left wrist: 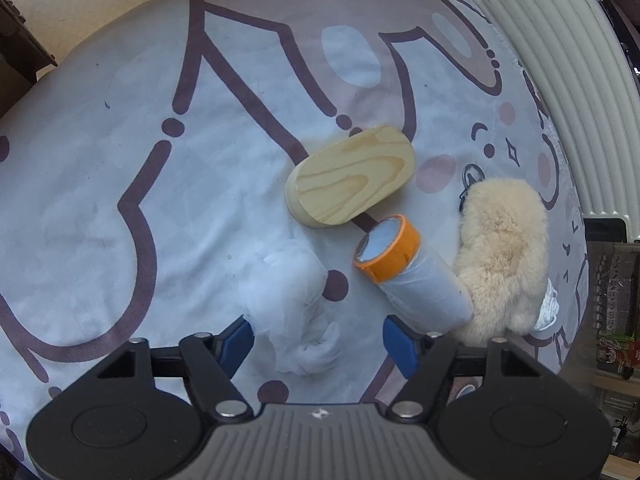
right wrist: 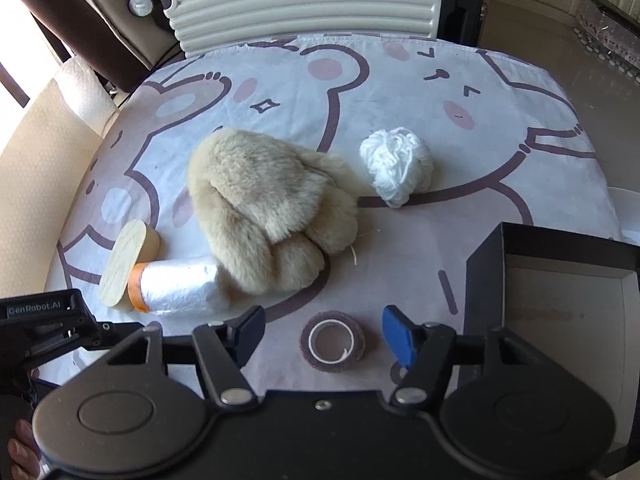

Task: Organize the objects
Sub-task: 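Move the left gripper to the white mesh bundle while the right gripper approaches the brown tape roll, then close the left gripper on the white mesh while the right gripper grasps the tape roll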

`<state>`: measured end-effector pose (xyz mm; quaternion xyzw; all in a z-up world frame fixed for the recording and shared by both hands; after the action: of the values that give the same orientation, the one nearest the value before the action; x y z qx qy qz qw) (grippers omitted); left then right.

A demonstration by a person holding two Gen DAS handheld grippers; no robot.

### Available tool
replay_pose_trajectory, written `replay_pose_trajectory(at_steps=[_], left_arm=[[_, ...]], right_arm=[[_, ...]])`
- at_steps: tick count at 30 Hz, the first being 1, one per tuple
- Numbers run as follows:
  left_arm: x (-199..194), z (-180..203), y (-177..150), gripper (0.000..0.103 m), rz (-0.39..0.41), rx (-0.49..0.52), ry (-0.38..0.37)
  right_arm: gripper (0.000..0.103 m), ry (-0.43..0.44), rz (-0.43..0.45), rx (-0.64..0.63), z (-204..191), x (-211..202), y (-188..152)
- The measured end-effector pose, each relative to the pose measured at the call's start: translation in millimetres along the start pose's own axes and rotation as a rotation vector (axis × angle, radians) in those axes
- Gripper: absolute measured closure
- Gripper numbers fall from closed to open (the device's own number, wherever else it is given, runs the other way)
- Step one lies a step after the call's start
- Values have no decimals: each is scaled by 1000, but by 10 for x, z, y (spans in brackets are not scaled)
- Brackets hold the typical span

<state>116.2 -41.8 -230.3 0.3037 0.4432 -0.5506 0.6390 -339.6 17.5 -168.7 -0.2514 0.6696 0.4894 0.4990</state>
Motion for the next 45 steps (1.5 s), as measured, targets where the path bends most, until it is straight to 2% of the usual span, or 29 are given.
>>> replay_pose_trajectory(at_steps=[3, 9, 14, 17, 19, 23, 28, 33, 36, 40, 45], left_arm=[[56, -11, 9, 43, -5, 4, 9], [127, -9, 6, 43, -1, 56, 48], [159, 20, -17, 44, 8, 119, 68], [164, 34, -28, 52, 15, 174, 94], [174, 64, -41, 61, 21, 226, 103], [191, 154, -88, 65, 38, 363, 127], [204, 330, -246, 66, 105, 691, 212], [246, 388, -417, 68, 62, 827, 211], [246, 373, -414, 66, 66, 794, 214], [215, 296, -306, 56, 73, 630, 193], [198, 196, -170, 56, 75, 473, 167]], right_arm=[[40, -1, -21, 5, 15, 67, -27], [40, -20, -62, 4, 20, 204, -79], [45, -20, -92, 4, 1, 295, -121], [51, -27, -109, 2, -8, 319, -148], [58, -22, -114, 7, -16, 321, -163], [59, -25, -114, 18, -28, 302, -155], [60, -11, -113, 37, -53, 254, -174], [60, -15, -113, 68, -7, 217, -209], [60, -19, -119, 74, 7, 221, -235], [60, -29, -131, 71, 3, 253, -282], [59, -28, -127, 97, 43, 257, -298]])
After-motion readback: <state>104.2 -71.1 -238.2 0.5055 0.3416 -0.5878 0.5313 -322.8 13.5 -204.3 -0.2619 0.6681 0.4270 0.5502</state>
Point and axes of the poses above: each gripper's, at about its wrist camera, not at the fingertips, and x roughly the way its jaws point, z to its right, y to its top, the point moved 8 cm from there along x, roughly the way its jaws point, and after that the axes turned 8 degrees about -x, right-handed, at the moved point
